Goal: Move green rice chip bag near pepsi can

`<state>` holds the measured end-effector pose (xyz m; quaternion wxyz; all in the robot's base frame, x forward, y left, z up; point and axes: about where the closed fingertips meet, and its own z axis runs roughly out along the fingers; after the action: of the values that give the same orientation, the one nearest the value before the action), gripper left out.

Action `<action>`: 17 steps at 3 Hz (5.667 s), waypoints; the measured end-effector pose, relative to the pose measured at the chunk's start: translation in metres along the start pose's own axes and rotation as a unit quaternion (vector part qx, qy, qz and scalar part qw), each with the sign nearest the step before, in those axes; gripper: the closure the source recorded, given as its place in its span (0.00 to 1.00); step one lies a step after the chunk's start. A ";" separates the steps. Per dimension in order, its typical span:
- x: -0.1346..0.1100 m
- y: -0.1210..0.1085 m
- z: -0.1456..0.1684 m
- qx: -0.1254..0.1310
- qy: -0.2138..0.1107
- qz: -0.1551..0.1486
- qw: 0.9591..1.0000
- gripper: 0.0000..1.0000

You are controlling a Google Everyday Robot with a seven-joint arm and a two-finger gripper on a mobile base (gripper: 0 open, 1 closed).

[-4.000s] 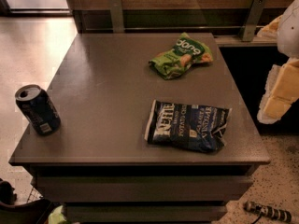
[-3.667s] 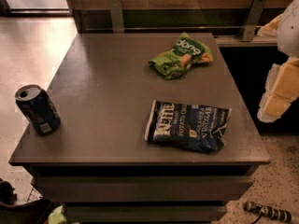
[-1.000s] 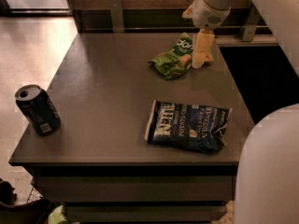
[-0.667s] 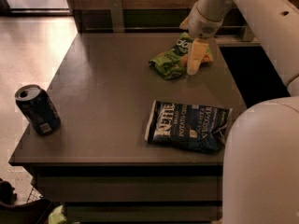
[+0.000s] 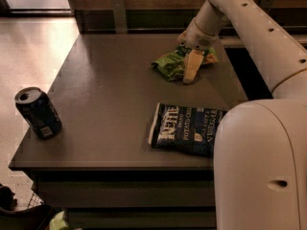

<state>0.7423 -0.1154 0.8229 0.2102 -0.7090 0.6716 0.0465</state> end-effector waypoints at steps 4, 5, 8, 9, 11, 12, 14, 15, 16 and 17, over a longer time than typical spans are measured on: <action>-0.005 -0.005 0.000 -0.003 -0.004 0.000 1.000 1.00; -0.012 -0.006 -0.014 0.012 0.010 -0.005 1.000 1.00; -0.091 0.038 -0.099 0.102 0.070 -0.075 0.989 1.00; -0.121 0.067 -0.108 0.098 0.043 -0.118 0.987 1.00; -0.182 0.141 -0.109 0.058 0.031 -0.174 0.983 1.00; -0.205 0.166 -0.097 0.016 -0.014 -0.201 0.979 1.00; -0.258 0.206 -0.070 -0.075 -0.144 -0.343 0.925 1.00; -0.268 0.224 -0.065 -0.103 -0.168 -0.411 0.890 0.98; -0.269 0.223 -0.065 -0.099 -0.167 -0.405 0.893 0.77; -0.271 0.223 -0.065 -0.098 -0.167 -0.406 0.893 0.53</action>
Offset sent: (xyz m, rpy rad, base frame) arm 0.0028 0.0030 -0.0049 0.0072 0.0058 0.0026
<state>0.4862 0.1119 0.9236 0.2493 -0.9186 0.2727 0.1402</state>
